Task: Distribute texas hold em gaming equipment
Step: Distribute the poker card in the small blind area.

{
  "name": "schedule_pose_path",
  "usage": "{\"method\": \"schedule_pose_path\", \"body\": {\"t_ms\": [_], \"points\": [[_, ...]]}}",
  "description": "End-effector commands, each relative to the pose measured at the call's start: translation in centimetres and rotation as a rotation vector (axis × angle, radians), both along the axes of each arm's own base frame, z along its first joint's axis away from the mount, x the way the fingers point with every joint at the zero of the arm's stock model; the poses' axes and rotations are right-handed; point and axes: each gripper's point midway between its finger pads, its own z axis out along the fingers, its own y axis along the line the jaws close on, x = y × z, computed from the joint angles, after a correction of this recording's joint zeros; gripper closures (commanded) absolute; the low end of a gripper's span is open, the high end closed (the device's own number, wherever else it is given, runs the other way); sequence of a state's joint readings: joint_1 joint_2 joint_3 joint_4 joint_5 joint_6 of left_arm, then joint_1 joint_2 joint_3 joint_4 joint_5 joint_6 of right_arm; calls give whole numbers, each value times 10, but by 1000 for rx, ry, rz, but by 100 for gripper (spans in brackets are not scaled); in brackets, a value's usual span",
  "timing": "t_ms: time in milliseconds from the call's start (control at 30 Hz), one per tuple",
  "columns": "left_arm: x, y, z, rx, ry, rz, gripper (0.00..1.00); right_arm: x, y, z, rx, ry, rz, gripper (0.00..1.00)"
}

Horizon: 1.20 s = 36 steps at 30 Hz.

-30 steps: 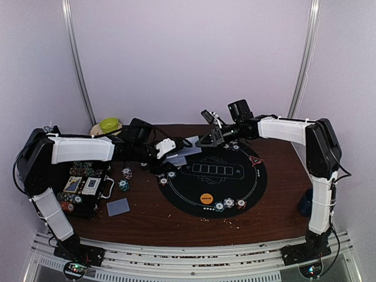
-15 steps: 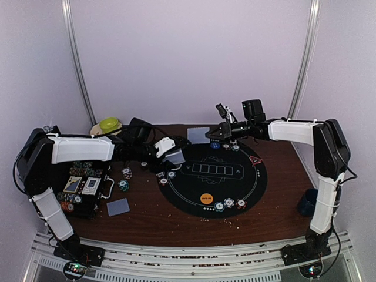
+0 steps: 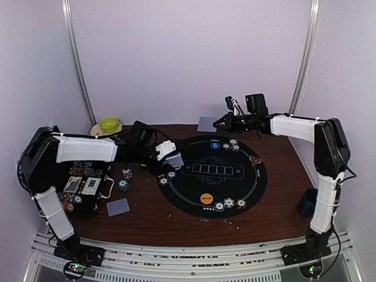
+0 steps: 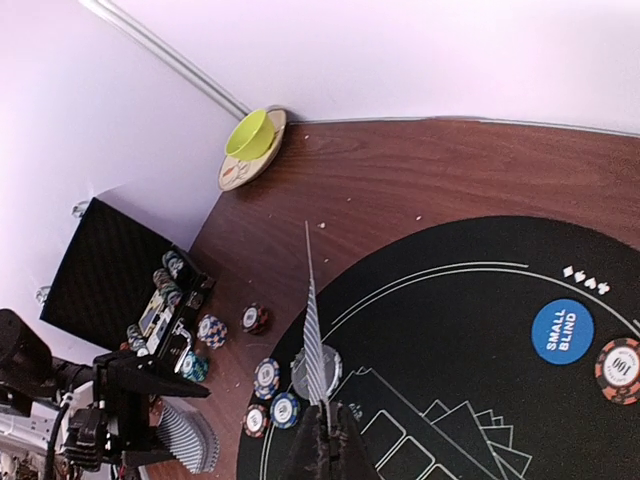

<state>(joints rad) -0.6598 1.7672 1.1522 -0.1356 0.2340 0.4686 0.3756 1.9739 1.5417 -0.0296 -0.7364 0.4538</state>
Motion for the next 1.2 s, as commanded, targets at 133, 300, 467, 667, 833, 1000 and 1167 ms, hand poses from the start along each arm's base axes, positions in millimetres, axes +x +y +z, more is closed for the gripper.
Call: {"method": "schedule_pose_path", "body": {"t_ms": [133, 300, 467, 667, 833, 1000, 1167], "points": [[15, -4, 19, -28, -51, 17, 98, 45, -14, -39, 14, 130, -141, 100], [14, -5, 19, -28, -47, 13, 98, 60, -10, -70, 54, 229, -176, 100], [14, -5, 20, -24, -45, 12, 98, 72, -5, -83, 78, 250, -183, 100], [15, -5, 18, -19, -39, 11, 98, 83, -3, -98, 83, 277, -207, 100], [15, -6, 16, -14, -34, 10, 98, 94, -3, -118, 78, 307, -244, 100], [15, -5, 15, -11, -32, 8, 98, 107, -4, -130, 56, 305, -272, 100], [15, -5, 16, -7, -33, 7, 98, 117, -7, -133, 35, 299, -311, 100]]}}
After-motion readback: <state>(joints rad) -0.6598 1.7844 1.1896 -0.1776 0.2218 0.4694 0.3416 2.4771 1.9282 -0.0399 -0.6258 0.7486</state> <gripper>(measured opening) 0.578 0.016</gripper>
